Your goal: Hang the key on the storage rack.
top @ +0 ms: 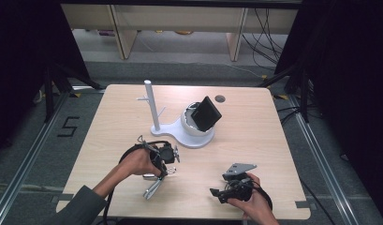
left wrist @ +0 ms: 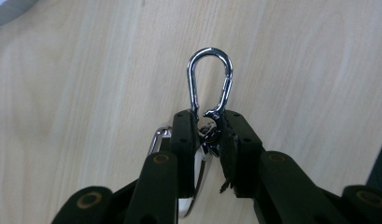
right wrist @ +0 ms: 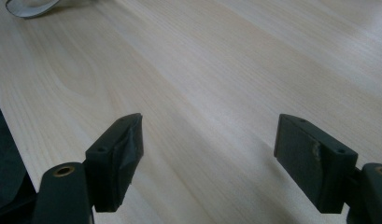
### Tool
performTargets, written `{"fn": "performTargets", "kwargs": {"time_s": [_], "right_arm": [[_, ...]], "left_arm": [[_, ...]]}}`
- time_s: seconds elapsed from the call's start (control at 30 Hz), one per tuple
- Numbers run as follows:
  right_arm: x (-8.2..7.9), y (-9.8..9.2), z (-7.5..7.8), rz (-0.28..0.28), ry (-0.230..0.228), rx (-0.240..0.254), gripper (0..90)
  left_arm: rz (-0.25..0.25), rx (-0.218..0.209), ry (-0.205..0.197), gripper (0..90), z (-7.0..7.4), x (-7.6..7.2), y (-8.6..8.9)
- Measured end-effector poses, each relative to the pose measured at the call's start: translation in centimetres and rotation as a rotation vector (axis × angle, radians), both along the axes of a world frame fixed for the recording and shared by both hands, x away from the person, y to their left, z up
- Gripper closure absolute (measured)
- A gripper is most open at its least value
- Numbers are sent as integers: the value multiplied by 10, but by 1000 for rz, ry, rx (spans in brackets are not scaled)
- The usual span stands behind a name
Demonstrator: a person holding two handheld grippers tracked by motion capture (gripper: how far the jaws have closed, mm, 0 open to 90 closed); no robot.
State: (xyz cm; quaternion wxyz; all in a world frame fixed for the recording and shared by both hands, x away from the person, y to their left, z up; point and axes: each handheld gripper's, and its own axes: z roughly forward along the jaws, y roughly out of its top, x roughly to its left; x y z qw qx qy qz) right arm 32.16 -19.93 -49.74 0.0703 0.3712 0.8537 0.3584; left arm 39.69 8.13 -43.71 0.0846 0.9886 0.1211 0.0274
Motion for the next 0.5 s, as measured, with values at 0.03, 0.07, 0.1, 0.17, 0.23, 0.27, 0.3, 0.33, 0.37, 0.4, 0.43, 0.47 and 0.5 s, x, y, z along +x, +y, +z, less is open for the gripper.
{"fn": "performTargets", "kwargs": {"time_s": [0.03,0.07,0.1,0.17,0.23,0.27,0.3,0.33,0.37,0.4,0.43,0.47,0.5], "right_arm": [[0,-1,1,6,8,-12,249],[-1,-1,1,7,13,-10,249],[0,-1,0,8,12,-12,249],[0,0,0,7,10,-14,249],[0,0,0,11,14,-14,249],[0,0,0,11,15,-14,249],[0,-1,0,8,14,-17,249],[1,-1,-1,10,9,-16,249],[1,-1,-1,10,9,-16,249],[1,-1,-1,10,9,-17,249],[0,-1,-1,11,12,-17,249],[0,-1,-1,9,16,-17,249],[1,-1,-1,10,12,-17,249]], "left_arm": [[14,-5,-6,752,4,0,3],[21,-7,-6,752,9,1,7],[28,-8,-15,751,14,2,11],[48,-8,-25,751,24,3,18],[68,-13,-43,751,33,5,25],[78,-22,-37,751,41,6,31],[91,-31,-39,752,44,6,34],[93,-28,-41,752,49,8,38],[107,-29,-52,751,54,8,42],[122,-36,-66,751,59,9,46],[127,-34,-65,751,63,11,49],[140,-36,-76,752,69,13,53],[151,-41,-88,751,71,14,55]]}}
